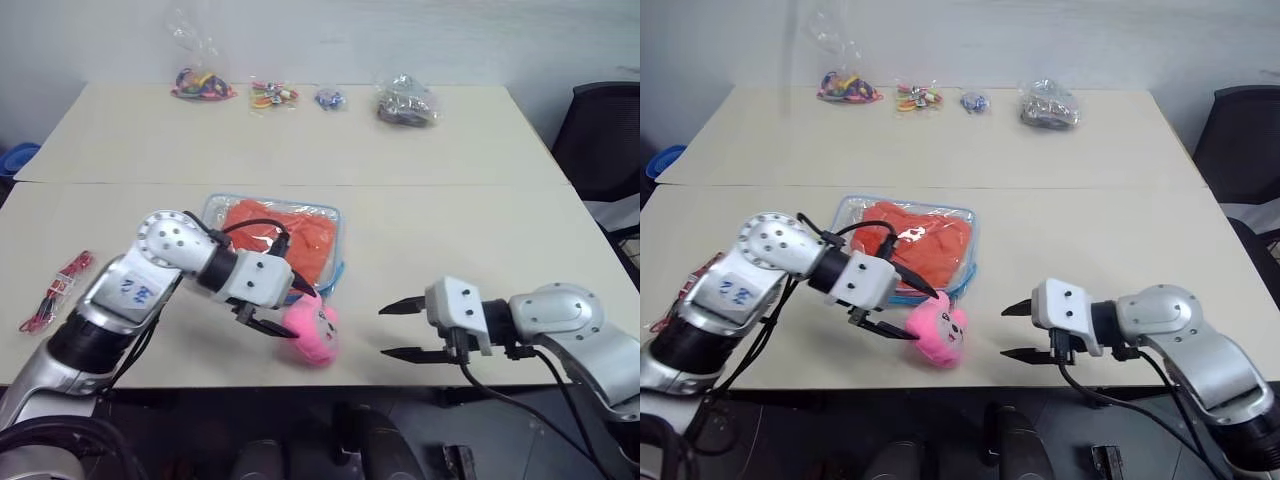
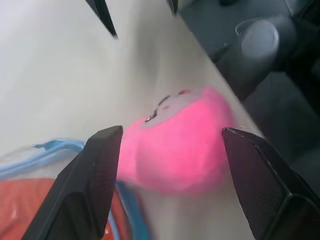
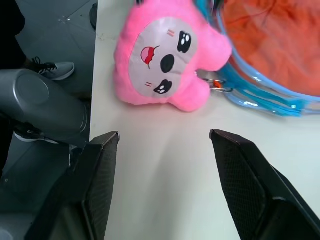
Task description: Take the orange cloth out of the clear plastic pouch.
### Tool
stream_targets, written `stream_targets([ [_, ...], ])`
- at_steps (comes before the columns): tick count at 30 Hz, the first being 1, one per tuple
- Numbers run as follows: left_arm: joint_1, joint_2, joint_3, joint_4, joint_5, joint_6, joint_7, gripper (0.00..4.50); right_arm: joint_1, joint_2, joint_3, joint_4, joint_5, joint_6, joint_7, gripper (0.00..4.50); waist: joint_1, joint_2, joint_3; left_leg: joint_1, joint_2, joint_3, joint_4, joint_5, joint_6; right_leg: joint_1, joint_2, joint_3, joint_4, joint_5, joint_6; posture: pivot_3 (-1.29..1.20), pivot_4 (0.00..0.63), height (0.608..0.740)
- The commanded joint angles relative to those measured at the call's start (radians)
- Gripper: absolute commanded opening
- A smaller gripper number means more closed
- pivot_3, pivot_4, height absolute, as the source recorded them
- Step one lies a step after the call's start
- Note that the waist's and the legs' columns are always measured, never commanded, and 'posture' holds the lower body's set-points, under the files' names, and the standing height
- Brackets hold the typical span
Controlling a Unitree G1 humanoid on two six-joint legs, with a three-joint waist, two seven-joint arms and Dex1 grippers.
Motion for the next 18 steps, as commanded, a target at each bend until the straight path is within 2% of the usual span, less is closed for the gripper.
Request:
stream_targets([
  [1,-0.022,-0.01,-0.045,0.077,0.085,-0.157,-0.048,3.37,-0.005,-0.011,-0.039,-0.049,0.04,0.024,-0.013,3.0,-0.003,0.0,0.0,0.0,0.001,0.0,0.0,0.0,0.0,0.0,0.0,0.0,0.0,0.0,0.0,0.0,0.15,0.74],
  [5,-0.031,-0.043,-0.063,0.157,0.127,-0.252,-0.065,3.37,0.0,-0.002,-0.034,-0.063,0.038,0.034,-0.034,3.0,0.0,0.0,0.0,0.0,0.001,0.0,0.0,0.0,0.0,0.0,-0.002,0.0,0.001,0.0,0.0,0.0,0.15,0.74],
  [9,-0.028,-0.055,-0.053,0.184,0.127,-0.25,-0.089,3.37,-0.011,0.018,-0.011,-0.065,0.024,0.035,-0.061,3.0,0.001,0.0,0.0,0.0,0.001,0.0,0.0,0.0,0.002,0.0,-0.002,0.0,0.0,0.001,0.001,0.0,0.15,0.74],
  [12,-0.005,-0.047,-0.028,0.156,0.069,-0.166,-0.12,2.79,-0.029,0.036,0.007,-0.06,0.012,0.031,-0.081,3.05,0.001,0.0,0.0,0.0,0.001,0.0,0.0,-0.001,0.002,0.0,-0.002,0.0,0.0,0.001,0.001,0.0,0.15,0.74],
  [18,0.053,-0.017,0.013,0.083,0.02,-0.085,-0.138,1.03,-0.079,0.057,0.059,0.006,-0.058,-0.03,-0.092,3.05,-0.006,0.0,0.0,0.0,0.001,0.0,0.0,-0.001,0.002,0.0,-0.002,0.0,0.0,0.001,0.001,0.0,0.15,0.74],
])
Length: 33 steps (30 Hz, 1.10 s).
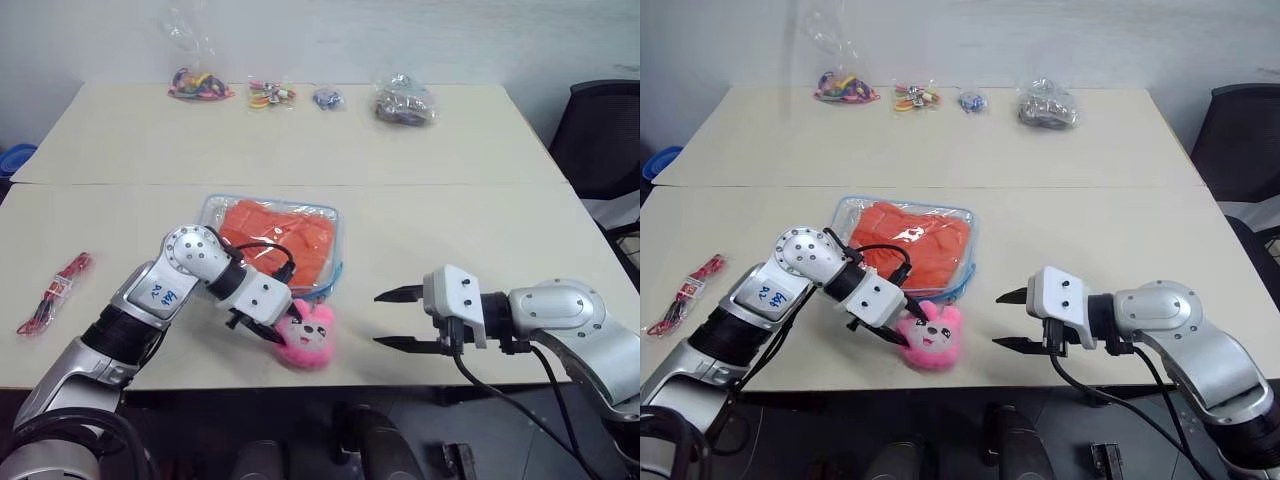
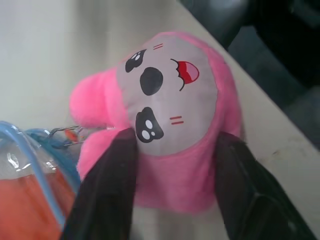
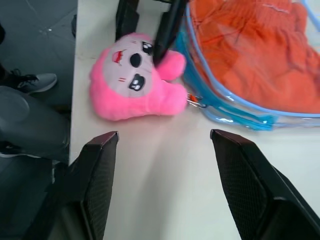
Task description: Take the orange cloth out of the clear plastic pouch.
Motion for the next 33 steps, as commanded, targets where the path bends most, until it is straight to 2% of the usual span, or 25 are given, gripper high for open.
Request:
stream_targets([
  [1,0.033,0.024,0.03,-0.072,-0.041,0.052,-0.016,0.76,-0.04,0.026,0.034,0.041,-0.051,-0.068,-0.004,3.05,-0.001,0.0,0.0,0.0,0.0,0.0,0.0,0.0,0.0,0.0,0.0,0.0,0.0,0.0,0.0,0.0,0.15,0.74],
  [4,0.065,0.064,0.051,-0.111,-0.06,0.085,-0.033,0.03,-0.119,0.079,0.106,0.139,-0.16,-0.161,-0.033,3.05,-0.006,0.0,0.0,0.0,0.0,0.001,0.0,0.0,0.0,0.0,0.0,0.001,0.0,0.0,0.0,0.0,0.15,0.74],
  [7,0.091,0.093,0.065,-0.127,-0.036,0.083,-0.001,0.03,-0.217,0.155,0.199,0.284,-0.305,-0.306,-0.068,3.05,-0.008,0.0,0.0,0.001,0.001,0.001,0.0,0.0,0.0,0.0,0.001,0.002,0.001,0.0,0.0,0.0,0.15,0.74],
  [13,0.104,0.121,0.088,-0.168,-0.03,0.152,0.034,0.03,-0.341,0.277,0.308,0.52,-0.472,-0.547,-0.094,3.05,-0.004,0.0,0.0,0.0,0.001,0.002,0.0,0.0,0.0,-0.001,0.001,0.002,0.001,0.0,-0.001,0.0,0.15,0.74],
  [18,0.113,0.129,0.099,-0.195,-0.028,0.18,0.056,0.03,-0.383,0.327,0.352,0.626,-0.543,-0.697,-0.092,3.05,-0.004,0.0,0.0,0.0,0.001,0.002,0.0,0.0,0.0,-0.001,0.001,0.002,0.003,0.0,-0.001,0.0,0.15,0.74],
  [28,0.136,0.138,0.115,-0.225,-0.031,0.212,0.081,0.03,-0.39,0.396,0.35,0.671,-0.548,-0.751,-0.076,3.05,-0.004,0.0,0.0,0.001,0.001,0.002,0.0,0.0,0.0,-0.001,0.001,0.002,0.003,0.0,-0.001,0.0,0.15,0.74],
  [31,0.142,0.137,0.115,-0.232,-0.031,0.219,0.085,0.0,-0.393,0.393,0.347,0.695,-0.555,-0.783,-0.063,2.48,-0.004,0.0,0.0,0.0,0.001,0.002,0.0,0.0,0.0,-0.001,0.0,0.002,0.004,0.0,-0.001,0.0,0.15,0.74],
  [33,0.144,0.138,0.116,-0.233,-0.032,0.222,0.086,0.0,-0.392,0.388,0.34,0.7,-0.551,-0.792,-0.056,1.77,-0.003,0.0,0.0,0.0,0.001,0.002,0.0,0.0,0.0,-0.001,0.0,0.002,0.004,0.0,-0.001,0.0,0.15,0.74],
])
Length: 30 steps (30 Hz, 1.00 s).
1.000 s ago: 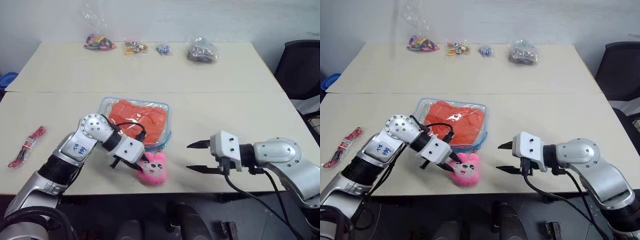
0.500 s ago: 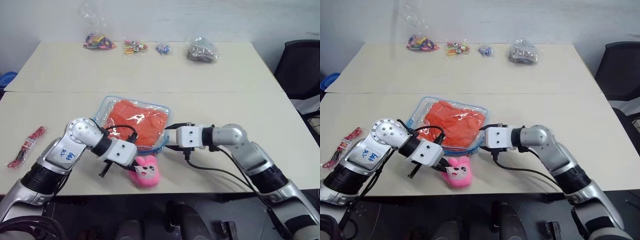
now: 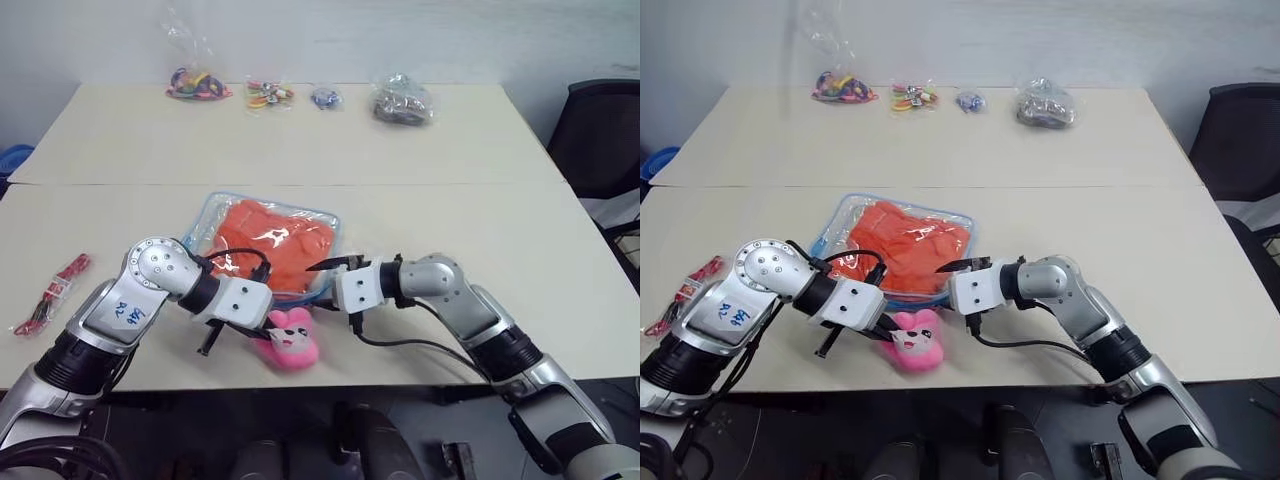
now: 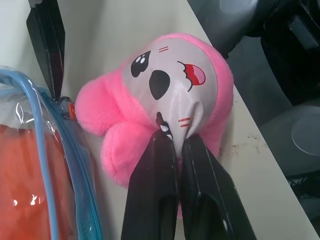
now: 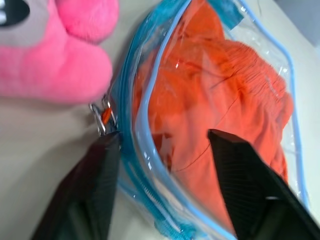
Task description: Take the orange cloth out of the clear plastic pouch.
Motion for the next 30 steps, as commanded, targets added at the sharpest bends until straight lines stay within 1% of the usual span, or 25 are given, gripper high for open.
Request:
stream_targets([
  [1,0.006,0.014,0.023,-0.032,-0.005,0.006,0.004,0.0,-0.014,-0.013,-0.028,-0.01,0.014,-0.032,0.014,1.45,0.0,0.0,0.0,0.0,0.0,0.0,0.0,0.0,0.0,0.0,0.0,0.0,0.0,0.0,0.0,0.0,0.15,0.74],
  [5,0.014,0.02,0.027,-0.022,-0.003,-0.002,0.005,0.0,-0.008,-0.03,-0.035,-0.01,0.025,-0.047,0.037,0.02,0.0,0.0,0.0,0.0,0.0,0.0,0.0,0.0,0.0,0.0,0.0,0.0,0.0,0.0,0.0,0.0,0.15,0.74],
  [11,0.033,0.03,0.037,-0.016,-0.001,-0.006,0.013,0.0,-0.012,-0.037,-0.039,0.003,0.016,-0.074,0.042,0.02,-0.001,0.0,0.0,0.0,0.0,0.0,0.0,0.0,0.0,0.0,0.0,0.0,0.0,0.0,0.0,0.0,0.15,0.74],
  [16,0.074,0.087,0.108,0.019,-0.005,-0.024,0.02,0.0,-0.019,-0.073,-0.051,0.013,0.011,-0.116,0.052,0.02,-0.002,0.0,0.0,0.0,0.0,0.0,0.0,0.0,0.0,0.0,0.0,0.0,-0.001,0.0,0.0,0.0,0.15,0.74],
  [25,0.25,0.246,0.32,0.138,-0.019,-0.07,0.072,0.0,0.011,-0.189,-0.092,0.0,0.08,-0.236,0.121,0.02,-0.002,0.0,0.0,0.0,0.001,0.001,0.0,0.0,0.0,-0.002,0.0,0.0,-0.002,-0.001,-0.001,0.0,0.15,0.74],
  [29,0.35,0.311,0.468,0.22,-0.047,-0.065,0.087,0.0,0.038,-0.259,-0.1,0.002,0.114,-0.341,0.17,0.02,-0.001,0.0,0.0,0.0,0.001,0.002,0.0,0.0,0.0,-0.005,-0.001,0.0,0.0,-0.001,-0.002,0.0,0.15,0.74],
  [30,0.369,0.326,0.498,0.251,-0.05,-0.07,0.087,0.0,0.044,-0.276,-0.102,0.006,0.122,-0.363,0.183,0.02,-0.001,0.0,0.0,0.0,0.0,0.003,0.0,0.0,0.0,-0.01,-0.001,0.0,0.001,-0.001,-0.002,0.0,0.15,0.74],
])
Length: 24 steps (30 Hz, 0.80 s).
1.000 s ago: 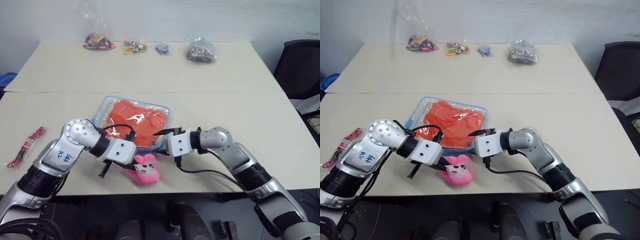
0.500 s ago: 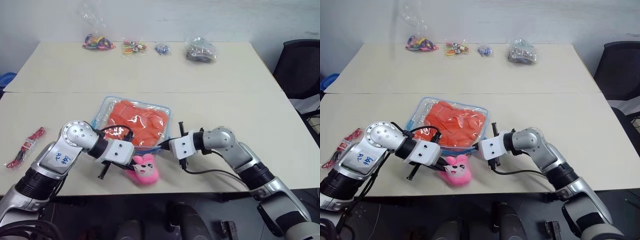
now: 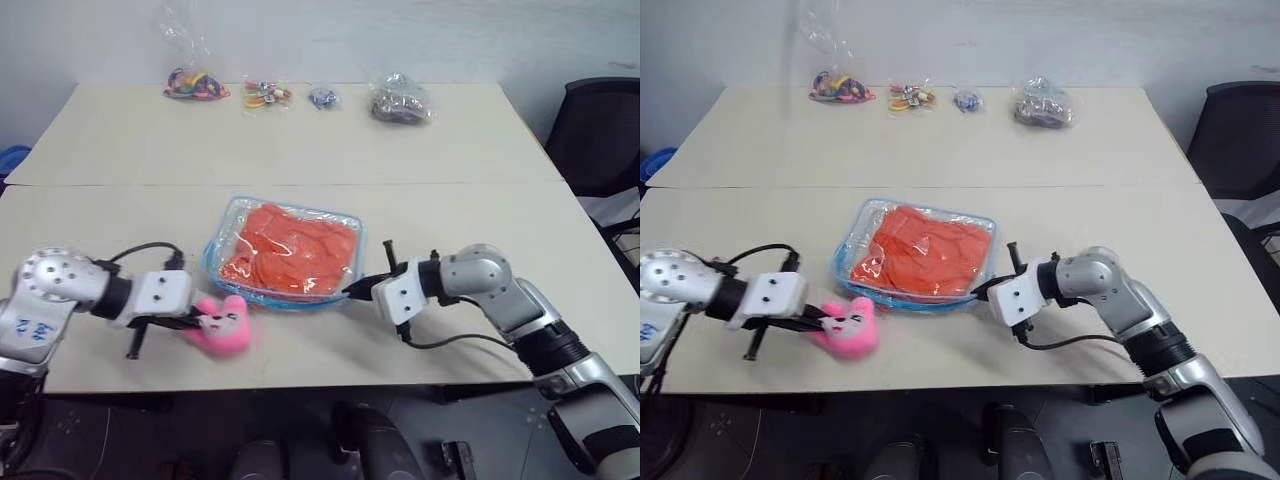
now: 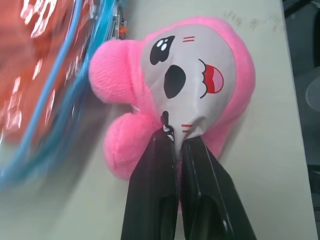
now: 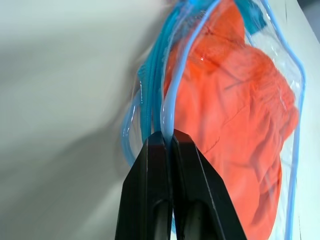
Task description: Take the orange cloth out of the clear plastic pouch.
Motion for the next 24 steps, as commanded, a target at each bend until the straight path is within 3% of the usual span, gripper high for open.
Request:
stream_targets([
  [1,0.045,0.064,0.13,0.113,0.0,-0.01,0.013,0.0,0.017,-0.059,-0.04,-0.013,0.049,-0.084,0.047,0.02,0.0,0.0,0.0,-0.001,-0.001,0.001,0.0,0.0,0.0,-0.003,-0.001,0.0,0.002,0.0,0.0,0.0,0.15,0.74],
  [5,0.012,0.093,0.173,0.242,-0.015,-0.015,0.023,0.0,0.024,-0.091,-0.055,-0.003,0.114,-0.114,0.089,0.02,0.0,0.0,0.0,-0.001,-0.001,0.004,0.0,0.0,0.0,-0.004,-0.001,0.0,0.003,0.0,-0.001,0.0,0.15,0.74],
  [9,-0.117,0.051,0.12,0.296,-0.01,0.008,0.06,0.0,0.012,-0.091,-0.05,0.033,0.122,-0.125,0.109,0.02,0.004,0.0,0.0,-0.001,-0.001,0.005,0.0,0.0,0.0,-0.004,-0.002,0.0,0.003,0.0,-0.001,0.0,0.15,0.74],
  [16,-0.116,-0.055,0.047,0.14,-0.04,0.106,0.081,0.0,0.005,-0.038,-0.049,0.049,0.112,-0.035,0.072,0.02,-0.005,0.0,0.0,-0.002,-0.002,0.006,0.0,0.0,0.001,-0.005,-0.004,0.0,0.003,0.001,0.001,0.0,0.15,0.74],
  [18,-0.09,-0.078,0.039,0.109,-0.041,0.134,0.096,0.0,0.007,-0.039,-0.052,0.059,0.078,-0.037,0.052,0.47,-0.009,0.0,0.0,-0.002,-0.001,0.007,0.0,0.0,0.001,-0.005,-0.004,0.0,0.003,0.001,0.001,0.0,0.15,0.74],
  [24,-0.028,-0.081,0.054,0.116,-0.045,0.129,0.1,1.63,0.075,-0.08,-0.099,-0.038,0.113,0.067,0.037,2.24,0.0,0.0,0.0,-0.001,-0.002,0.007,0.0,0.0,0.001,-0.004,-0.004,0.002,0.003,0.001,0.001,0.0,0.15,0.74],
])
